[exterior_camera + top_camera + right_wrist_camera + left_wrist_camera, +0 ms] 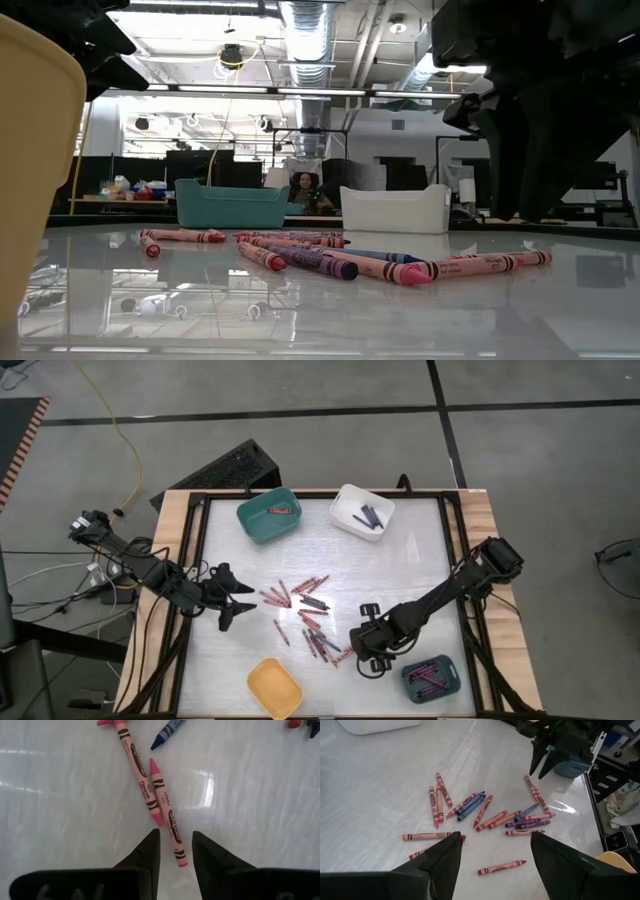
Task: Sort crayons
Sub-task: Put the pink crayon into the yellow bin
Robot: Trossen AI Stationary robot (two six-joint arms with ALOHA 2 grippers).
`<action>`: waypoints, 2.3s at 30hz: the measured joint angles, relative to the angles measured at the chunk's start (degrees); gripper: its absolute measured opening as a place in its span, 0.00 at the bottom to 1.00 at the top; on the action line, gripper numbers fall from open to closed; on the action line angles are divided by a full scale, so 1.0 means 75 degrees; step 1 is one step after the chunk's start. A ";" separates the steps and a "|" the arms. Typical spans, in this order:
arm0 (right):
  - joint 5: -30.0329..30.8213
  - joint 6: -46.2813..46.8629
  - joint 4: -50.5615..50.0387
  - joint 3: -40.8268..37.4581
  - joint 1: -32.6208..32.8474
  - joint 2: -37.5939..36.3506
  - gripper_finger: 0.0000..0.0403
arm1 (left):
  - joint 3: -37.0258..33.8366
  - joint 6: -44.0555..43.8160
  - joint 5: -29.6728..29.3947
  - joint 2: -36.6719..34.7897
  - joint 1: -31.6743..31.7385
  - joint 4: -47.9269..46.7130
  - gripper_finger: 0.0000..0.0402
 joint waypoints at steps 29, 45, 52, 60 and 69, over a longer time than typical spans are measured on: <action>0.0111 -0.0201 0.0006 0.0000 -0.0077 0.0000 0.27 | 0.0000 0.0082 0.0238 0.0000 0.0003 0.0009 0.57; 0.0163 -0.0058 -0.0008 0.0000 -0.0119 0.0000 0.27 | 0.0000 0.0426 0.0244 0.0003 0.0003 0.0216 0.57; 0.0067 0.0093 -0.0264 -0.0003 -0.0102 0.0000 0.27 | 0.0000 0.1049 0.0246 0.0003 0.0003 0.0646 0.57; 0.0017 0.0152 -0.0254 -0.0003 -0.0102 0.0000 0.27 | 0.0000 0.1453 0.0389 0.0003 0.0000 0.0809 0.57; 0.0015 0.0139 -0.0251 -0.0003 -0.0117 0.0000 0.27 | 0.0000 0.1739 0.0393 0.0000 0.0003 0.0903 0.57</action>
